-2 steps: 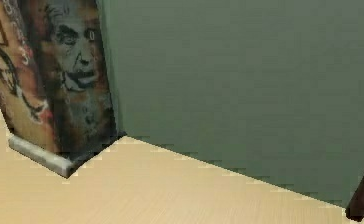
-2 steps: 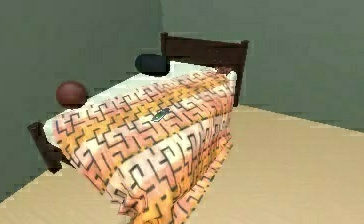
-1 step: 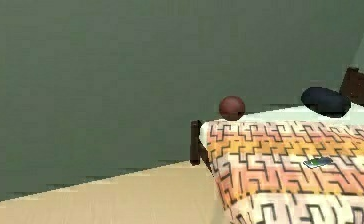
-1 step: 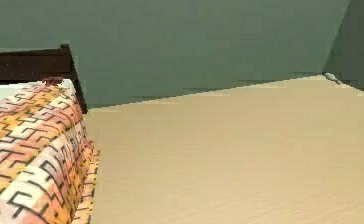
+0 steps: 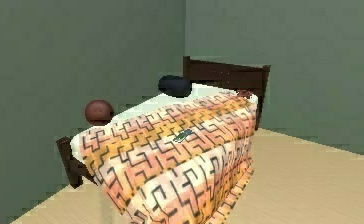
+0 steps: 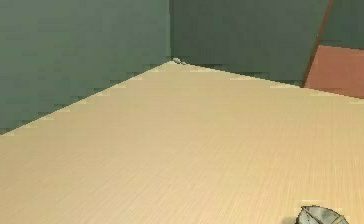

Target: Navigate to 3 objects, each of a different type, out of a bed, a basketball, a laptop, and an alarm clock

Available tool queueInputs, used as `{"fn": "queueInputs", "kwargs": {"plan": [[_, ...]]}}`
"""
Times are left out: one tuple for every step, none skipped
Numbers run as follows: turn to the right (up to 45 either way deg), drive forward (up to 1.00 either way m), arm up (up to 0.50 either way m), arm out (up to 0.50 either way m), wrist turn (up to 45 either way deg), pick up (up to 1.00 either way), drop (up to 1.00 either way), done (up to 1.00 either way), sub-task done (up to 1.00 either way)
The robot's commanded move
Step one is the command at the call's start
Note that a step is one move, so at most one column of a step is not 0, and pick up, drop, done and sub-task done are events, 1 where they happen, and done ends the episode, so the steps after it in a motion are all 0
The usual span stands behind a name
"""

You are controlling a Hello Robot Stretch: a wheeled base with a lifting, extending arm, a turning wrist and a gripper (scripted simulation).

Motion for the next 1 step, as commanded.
{"fn": "queueInputs", "kwargs": {"plan": [[0.0, 0.0, 0.0, 0.0, 0.0, 0.0, 0.0, 0.0, 1.0]]}}
